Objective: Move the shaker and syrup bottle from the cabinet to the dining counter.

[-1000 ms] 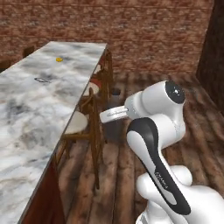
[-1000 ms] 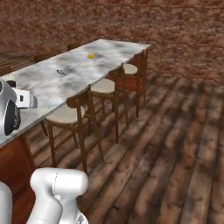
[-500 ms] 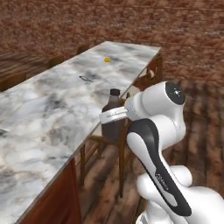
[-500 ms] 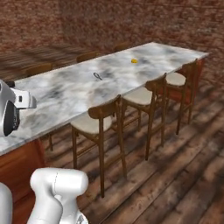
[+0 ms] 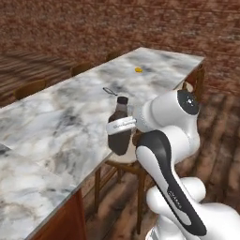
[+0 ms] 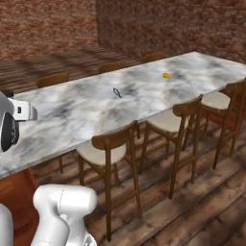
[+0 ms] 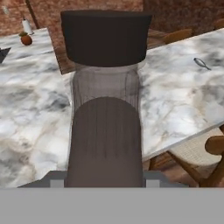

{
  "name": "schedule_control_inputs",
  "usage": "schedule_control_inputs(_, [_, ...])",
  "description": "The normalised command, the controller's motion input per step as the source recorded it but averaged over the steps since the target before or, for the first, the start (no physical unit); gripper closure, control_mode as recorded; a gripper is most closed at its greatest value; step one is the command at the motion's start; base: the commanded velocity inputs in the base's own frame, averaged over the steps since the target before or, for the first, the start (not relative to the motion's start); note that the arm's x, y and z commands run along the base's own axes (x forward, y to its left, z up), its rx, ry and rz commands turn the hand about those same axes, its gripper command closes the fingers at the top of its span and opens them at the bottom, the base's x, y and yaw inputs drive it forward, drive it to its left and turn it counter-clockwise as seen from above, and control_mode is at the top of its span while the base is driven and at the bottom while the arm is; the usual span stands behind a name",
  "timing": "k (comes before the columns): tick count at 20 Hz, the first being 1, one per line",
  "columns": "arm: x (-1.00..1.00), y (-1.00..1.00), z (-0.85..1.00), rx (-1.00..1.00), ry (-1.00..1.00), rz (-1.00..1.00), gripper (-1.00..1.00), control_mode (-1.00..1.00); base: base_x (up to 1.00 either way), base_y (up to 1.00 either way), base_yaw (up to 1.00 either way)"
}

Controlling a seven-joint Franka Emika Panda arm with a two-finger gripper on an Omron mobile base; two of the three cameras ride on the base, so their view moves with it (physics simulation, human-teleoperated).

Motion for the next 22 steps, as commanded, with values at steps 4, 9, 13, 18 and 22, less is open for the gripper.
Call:
schedule_control_inputs(4, [0.00,0.00,0.00,0.00,0.00,0.00,1.00,1.00,0.86,-0.03,0.30])
schedule_control_inputs(9, [0.00,0.00,0.00,0.00,0.00,0.00,1.00,1.00,0.80,0.00,0.36])
schedule_control_inputs(13, [0.00,0.00,0.00,0.00,0.00,0.00,1.00,1.00,0.68,0.19,0.32])
schedule_control_inputs(18, [0.00,0.00,0.00,0.00,0.00,0.00,1.00,1.00,0.61,0.23,0.11])
schedule_control_inputs(22, [0.00,0.00,0.00,0.00,0.00,0.00,1.00,1.00,0.19,0.01,0.00])
